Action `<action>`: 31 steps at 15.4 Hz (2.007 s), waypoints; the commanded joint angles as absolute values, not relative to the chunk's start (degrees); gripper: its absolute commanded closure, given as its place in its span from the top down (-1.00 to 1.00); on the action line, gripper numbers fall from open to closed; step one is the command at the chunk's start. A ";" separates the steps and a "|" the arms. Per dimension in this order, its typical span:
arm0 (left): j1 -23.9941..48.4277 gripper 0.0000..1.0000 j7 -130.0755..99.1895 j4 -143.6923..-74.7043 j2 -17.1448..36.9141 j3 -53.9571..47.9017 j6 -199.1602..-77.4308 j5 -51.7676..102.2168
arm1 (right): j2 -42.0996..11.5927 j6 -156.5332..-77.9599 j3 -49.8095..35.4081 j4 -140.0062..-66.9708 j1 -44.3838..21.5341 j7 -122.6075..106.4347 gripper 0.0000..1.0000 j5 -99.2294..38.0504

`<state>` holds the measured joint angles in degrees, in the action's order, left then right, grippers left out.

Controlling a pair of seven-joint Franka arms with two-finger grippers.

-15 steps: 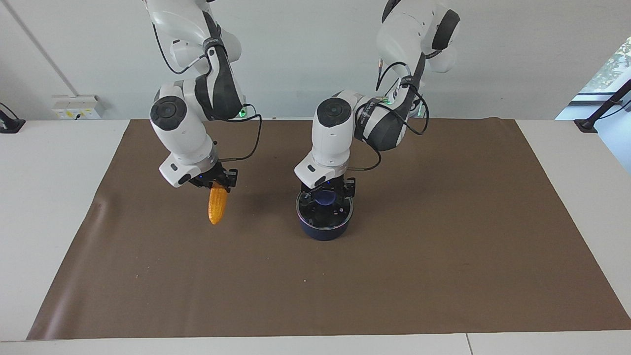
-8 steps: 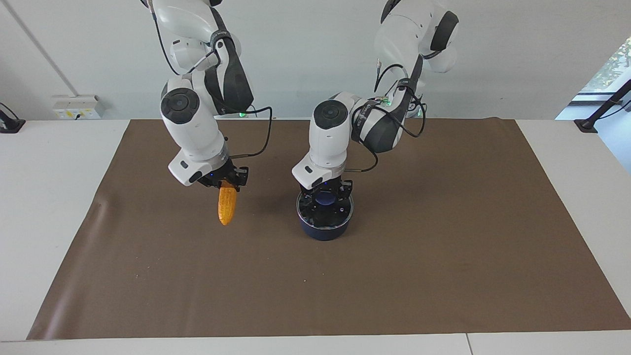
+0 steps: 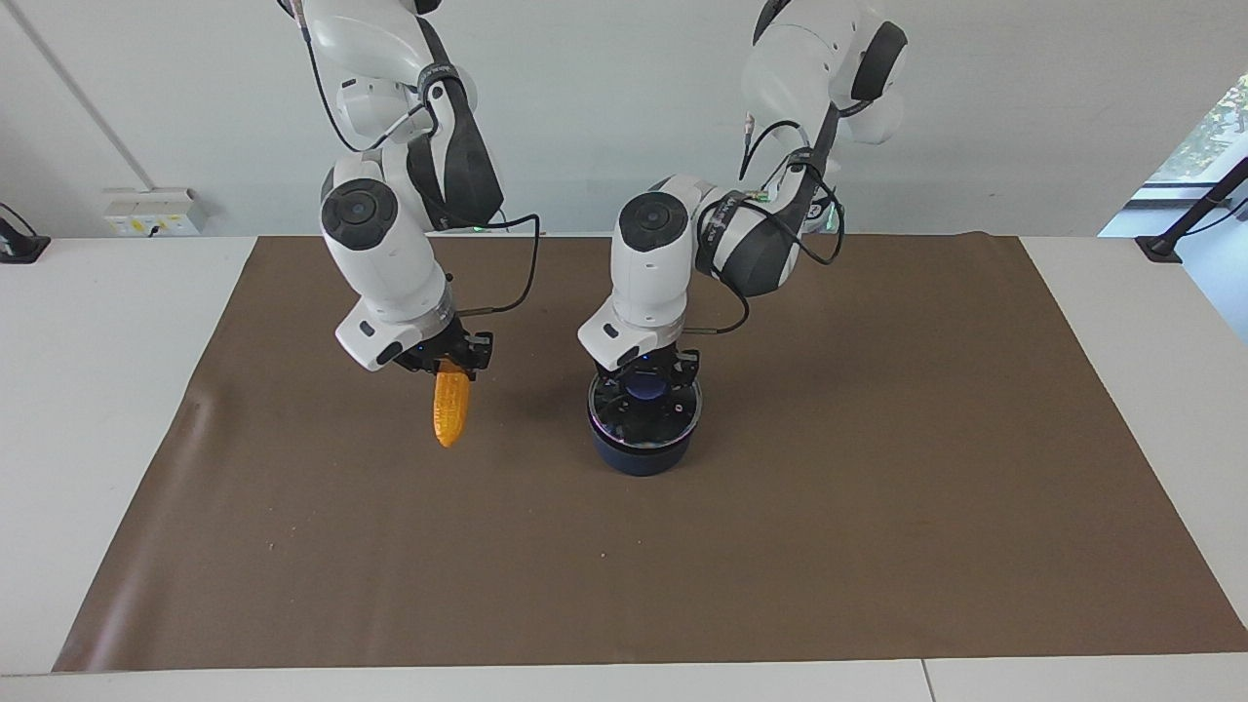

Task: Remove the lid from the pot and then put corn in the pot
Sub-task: 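Lift the glass lid with the left gripper while the right gripper lifts the corn, then lower the lid with the left gripper while the right gripper carries the corn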

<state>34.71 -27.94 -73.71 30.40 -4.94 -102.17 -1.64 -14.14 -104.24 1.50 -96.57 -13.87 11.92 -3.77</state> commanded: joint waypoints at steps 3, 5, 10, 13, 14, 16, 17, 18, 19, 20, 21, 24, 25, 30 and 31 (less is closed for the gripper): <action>27.62 -0.58 -25.23 -73.74 24.00 -4.66 -95.81 1.66 | -15.03 -108.09 0.53 -94.84 -17.39 16.86 -1.00 -6.68; 23.40 -0.58 -22.69 -73.92 22.59 -4.66 -93.96 1.93 | -16.16 -110.30 0.53 -94.75 -20.38 21.16 -1.00 -6.94; 9.26 -0.70 -10.13 -77.41 20.22 -4.22 -92.28 2.11 | -29.86 -113.71 0.17 -83.25 -31.27 33.81 -1.00 -5.71; 0.47 -0.71 0.68 -89.08 15.49 -3.96 -100.16 2.02 | -31.29 -119.26 0.09 -83.75 -33.31 37.44 -1.00 -4.66; -1.82 -0.72 2.70 -94.60 13.55 -3.96 -104.20 1.93 | -31.29 -119.70 0.09 -84.02 -33.48 37.44 -1.00 -4.66; -5.17 -0.73 6.22 -103.49 11.70 -3.87 -112.11 1.93 | -31.29 -121.80 0.09 -85.94 -34.10 37.44 -1.00 -4.66; -6.40 -0.73 6.94 -106.32 11.25 -3.87 -114.76 1.85 | -31.12 -123.03 0.09 -87.18 -34.36 37.44 -1.00 -4.66; -7.02 -0.73 6.86 -107.91 11.16 -3.87 -116.18 1.85 | -30.77 -124.18 0.09 -88.75 -34.37 37.44 -1.00 -4.66; -7.12 -0.73 6.77 -108.80 11.34 -3.87 -116.54 1.85 | -30.59 -124.71 0.09 -89.29 -34.10 37.44 -1.00 -4.75; -7.29 -0.73 6.77 -109.24 11.42 -3.87 -116.89 1.85 | -30.59 -124.11 0.09 -89.21 -34.28 37.53 -1.00 -4.92; -7.56 -0.73 6.77 -109.42 11.60 -3.87 -117.24 1.85 | -30.41 -123.32 0.09 -89.03 -34.45 37.70 -1.00 -5.01; -7.56 -0.73 6.77 -110.30 11.78 -3.87 -118.04 1.67 | -30.32 -121.03 0.09 -89.03 -34.28 37.79 -1.00 -5.45; -7.65 -0.73 6.94 -111.17 11.60 -3.87 -118.73 1.58 | -30.32 -120.59 0.09 -88.77 -34.28 37.79 -1.00 -5.71; -7.56 -0.73 10.90 -113.03 12.04 -3.87 -122.87 1.49 | -30.41 -119.00 0.09 -87.10 -33.93 39.29 -1.00 -5.80; -7.47 -0.73 11.07 -113.20 12.04 -3.87 -123.22 1.49 | -30.41 -119.18 0.09 -87.45 -33.49 39.29 -0.95 -5.80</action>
